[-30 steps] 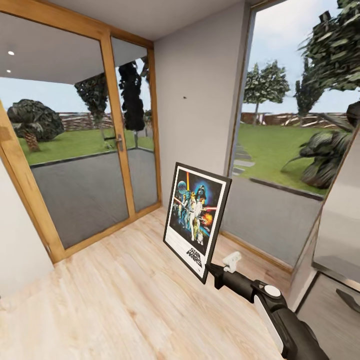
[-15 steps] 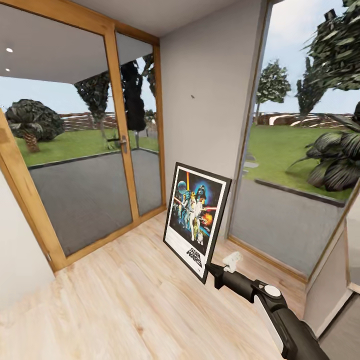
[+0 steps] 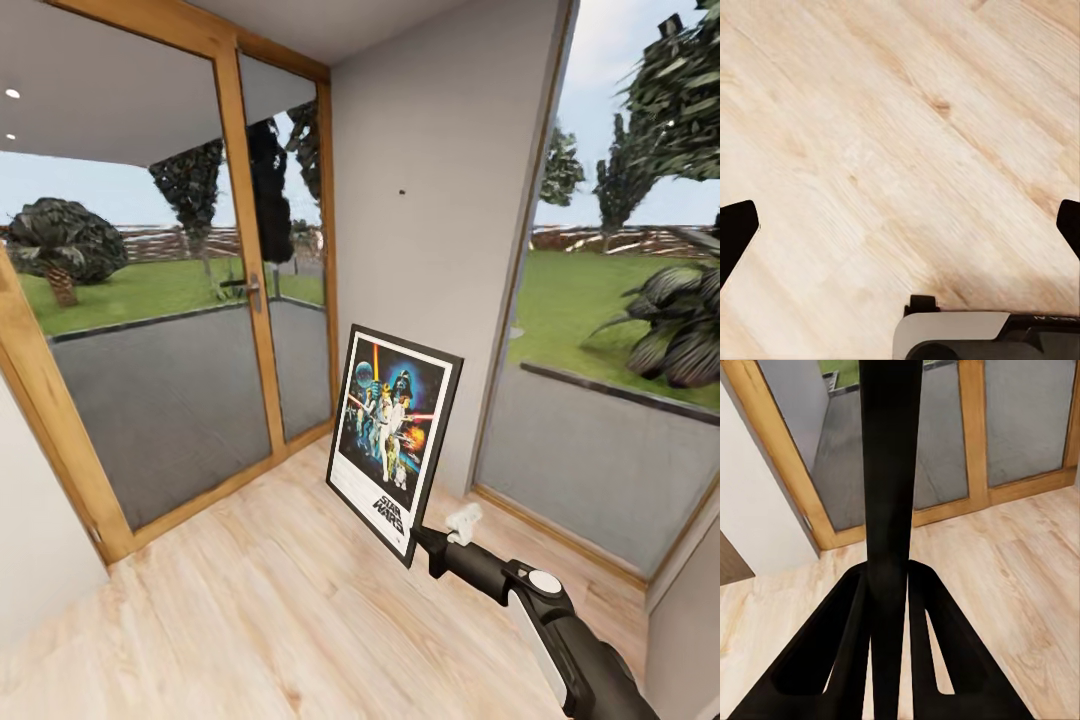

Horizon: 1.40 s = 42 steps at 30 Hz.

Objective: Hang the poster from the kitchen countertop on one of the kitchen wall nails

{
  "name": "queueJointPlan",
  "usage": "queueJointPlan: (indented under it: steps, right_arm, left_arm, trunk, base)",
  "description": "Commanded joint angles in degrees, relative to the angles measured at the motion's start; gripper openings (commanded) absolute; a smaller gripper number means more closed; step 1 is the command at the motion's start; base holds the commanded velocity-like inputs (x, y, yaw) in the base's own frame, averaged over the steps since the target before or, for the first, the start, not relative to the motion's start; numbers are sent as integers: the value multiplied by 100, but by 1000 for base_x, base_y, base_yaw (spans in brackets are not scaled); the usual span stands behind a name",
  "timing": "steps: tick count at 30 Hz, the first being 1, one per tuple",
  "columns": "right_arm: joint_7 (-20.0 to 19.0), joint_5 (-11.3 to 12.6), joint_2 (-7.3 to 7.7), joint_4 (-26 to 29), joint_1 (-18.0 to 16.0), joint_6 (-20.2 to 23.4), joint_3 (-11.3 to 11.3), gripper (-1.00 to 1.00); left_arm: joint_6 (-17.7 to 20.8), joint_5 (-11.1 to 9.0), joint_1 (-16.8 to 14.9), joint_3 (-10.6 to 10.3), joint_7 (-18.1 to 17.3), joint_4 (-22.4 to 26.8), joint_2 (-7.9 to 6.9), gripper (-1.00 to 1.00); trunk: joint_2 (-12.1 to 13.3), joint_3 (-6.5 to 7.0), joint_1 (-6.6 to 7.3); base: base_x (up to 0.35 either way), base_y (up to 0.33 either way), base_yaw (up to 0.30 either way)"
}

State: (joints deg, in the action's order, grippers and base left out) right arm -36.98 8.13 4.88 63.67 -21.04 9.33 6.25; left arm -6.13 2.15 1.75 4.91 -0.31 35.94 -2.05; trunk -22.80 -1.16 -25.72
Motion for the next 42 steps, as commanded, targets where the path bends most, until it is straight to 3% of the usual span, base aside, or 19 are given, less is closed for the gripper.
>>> queueJointPlan:
  steps: [1, 14, 26, 42]
  right_arm:
    - [-4, 74, 4, 5, -5, 60, 8, -100]
    - [-2, 74, 4, 4, -5, 60, 8, -100]
    - [-2, 74, 4, 5, -5, 61, 8, -100]
    - [-2, 73, 4, 4, -5, 60, 11, -100]
  left_arm:
    - [-11, 23, 0, 10, -4, 7, 2, 100]
    - [-11, 24, 0, 10, -4, 9, 1, 100]
    - [-11, 23, 0, 10, -4, 6, -5, 100]
    - [-10, 27, 0, 10, -4, 5, -6, 100]
  trunk:
    - [-12, -12, -7]
    - [-12, -12, -7]
    - [-12, -12, -7]
    - [-12, -12, -7]
  base:
    - [298, 192, 0]
    - [298, 192, -10]
    - [298, 192, -175]
    - [298, 202, -8]
